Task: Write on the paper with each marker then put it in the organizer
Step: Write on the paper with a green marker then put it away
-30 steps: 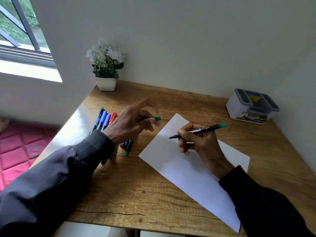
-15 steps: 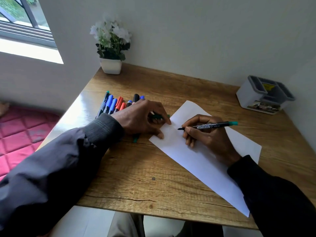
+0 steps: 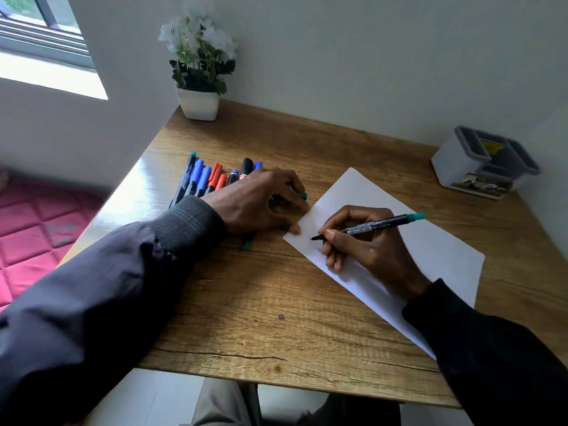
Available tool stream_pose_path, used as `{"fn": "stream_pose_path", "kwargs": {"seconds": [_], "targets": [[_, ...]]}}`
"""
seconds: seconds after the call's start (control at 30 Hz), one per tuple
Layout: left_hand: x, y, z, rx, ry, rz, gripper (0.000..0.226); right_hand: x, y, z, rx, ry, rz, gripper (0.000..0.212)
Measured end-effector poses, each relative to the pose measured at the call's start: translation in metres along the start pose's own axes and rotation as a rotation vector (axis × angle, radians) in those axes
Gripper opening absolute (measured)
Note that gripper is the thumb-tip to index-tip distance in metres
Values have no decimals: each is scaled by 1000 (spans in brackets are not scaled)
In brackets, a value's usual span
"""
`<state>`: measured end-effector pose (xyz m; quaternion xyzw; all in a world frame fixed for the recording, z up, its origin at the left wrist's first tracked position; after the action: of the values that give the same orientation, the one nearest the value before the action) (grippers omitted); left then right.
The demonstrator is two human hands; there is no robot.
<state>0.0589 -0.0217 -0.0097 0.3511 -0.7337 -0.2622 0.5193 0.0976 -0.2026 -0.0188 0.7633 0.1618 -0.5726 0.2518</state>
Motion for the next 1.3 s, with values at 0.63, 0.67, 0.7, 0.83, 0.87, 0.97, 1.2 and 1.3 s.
{"fn": "stream_pose_path", "kwargs": {"seconds": [0.63,0.67,0.7,0.83,0.87,0.97,1.2,1.3], "targets": [[5,1,0,-51,-43,7,41,-4,-14,-9,-119,9,20,5],[5,2,0,-49,-46,13,41,-5,-14,-10,-111,9,21,6],[5,2,0,-49,-54,12,41,-5,-15,-9,-92,18,28,7],[4,0,-1,-55,-71,-6,41,-5,-17,-7,-3,112,74,9],[3,0,-1,-58,-72,-7,41,-5,-18,-7,4,126,77,8],[4,0,-2,-69,-78,-5,42,-4,-18,-7,1,130,91,8],[4,0,-3,-79,-91,-4,42,0,-17,-9,-12,155,167,8],[3,0,-3,-85,-88,-12,42,1,-18,-10,-18,163,180,7]]}}
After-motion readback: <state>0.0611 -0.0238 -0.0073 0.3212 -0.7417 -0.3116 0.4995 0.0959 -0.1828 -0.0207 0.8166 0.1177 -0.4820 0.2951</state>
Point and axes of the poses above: each hand's wrist, its own z-axis away from the middle knuckle, its own y-axis out of the back of the hand, x = y × z, the point moved 6 cm from there along -z, towards the middle knuckle, and after that the axes turned 14 degrees about x, right-handed, at the moved point
